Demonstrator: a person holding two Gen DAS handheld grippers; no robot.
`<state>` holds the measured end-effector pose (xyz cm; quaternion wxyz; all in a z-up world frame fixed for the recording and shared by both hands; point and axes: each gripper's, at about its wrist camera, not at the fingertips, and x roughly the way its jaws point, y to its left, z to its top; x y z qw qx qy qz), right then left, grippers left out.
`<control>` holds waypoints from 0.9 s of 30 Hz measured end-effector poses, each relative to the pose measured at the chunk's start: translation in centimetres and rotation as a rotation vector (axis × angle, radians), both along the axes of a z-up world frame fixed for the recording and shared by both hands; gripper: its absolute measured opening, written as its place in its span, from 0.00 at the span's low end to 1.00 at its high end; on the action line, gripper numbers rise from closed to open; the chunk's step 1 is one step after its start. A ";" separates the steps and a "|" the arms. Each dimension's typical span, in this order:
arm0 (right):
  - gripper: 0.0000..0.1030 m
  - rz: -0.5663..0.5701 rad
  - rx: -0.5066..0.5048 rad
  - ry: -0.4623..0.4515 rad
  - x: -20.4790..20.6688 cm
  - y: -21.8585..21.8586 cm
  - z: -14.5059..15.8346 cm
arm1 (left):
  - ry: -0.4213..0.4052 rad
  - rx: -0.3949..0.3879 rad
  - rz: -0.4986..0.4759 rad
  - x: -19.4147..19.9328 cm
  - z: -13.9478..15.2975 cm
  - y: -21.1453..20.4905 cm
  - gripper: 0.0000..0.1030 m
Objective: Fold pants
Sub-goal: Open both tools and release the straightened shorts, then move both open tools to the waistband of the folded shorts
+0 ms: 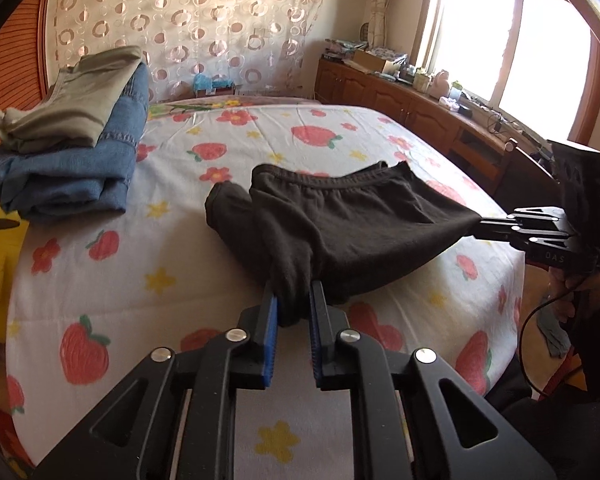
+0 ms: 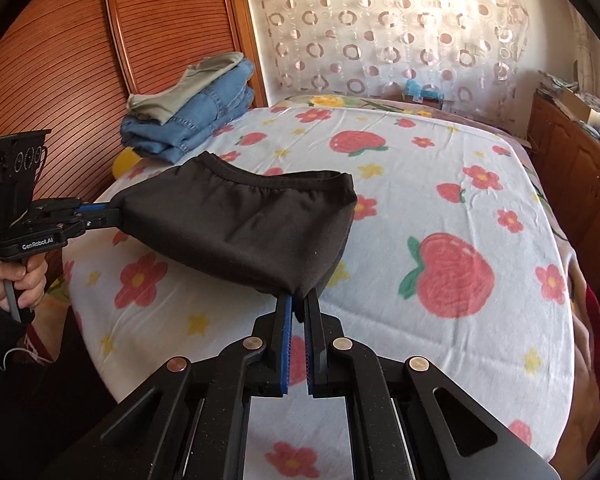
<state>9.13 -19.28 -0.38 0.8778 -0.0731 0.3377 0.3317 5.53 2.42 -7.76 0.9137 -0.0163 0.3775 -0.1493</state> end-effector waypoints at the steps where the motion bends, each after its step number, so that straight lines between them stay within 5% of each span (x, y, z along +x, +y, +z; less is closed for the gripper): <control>1: 0.04 -0.001 -0.005 -0.003 -0.3 0.1 -0.1 | 0.005 0.002 0.002 0.0 -0.2 0.0 0.16; 6: 0.04 -0.013 -0.005 -0.005 -0.4 -0.3 0.6 | 0.008 -0.001 0.011 0.1 -0.5 -0.1 0.27; 12: 0.07 -0.022 -0.005 -0.034 -0.9 -0.8 1.8 | -0.010 -0.019 0.028 0.3 0.0 0.4 0.53; 14: 0.07 -0.026 -0.001 -0.041 -0.9 -0.9 1.9 | -0.019 -0.025 0.043 0.6 0.1 0.8 0.75; 15: 0.07 -0.029 0.001 -0.043 -0.8 -0.9 1.9 | -0.025 -0.031 0.046 0.8 0.2 0.9 0.78; 27: 0.28 -0.048 0.003 -0.035 2.7 0.4 1.3 | -0.017 -0.028 0.080 4.5 0.8 1.0 0.80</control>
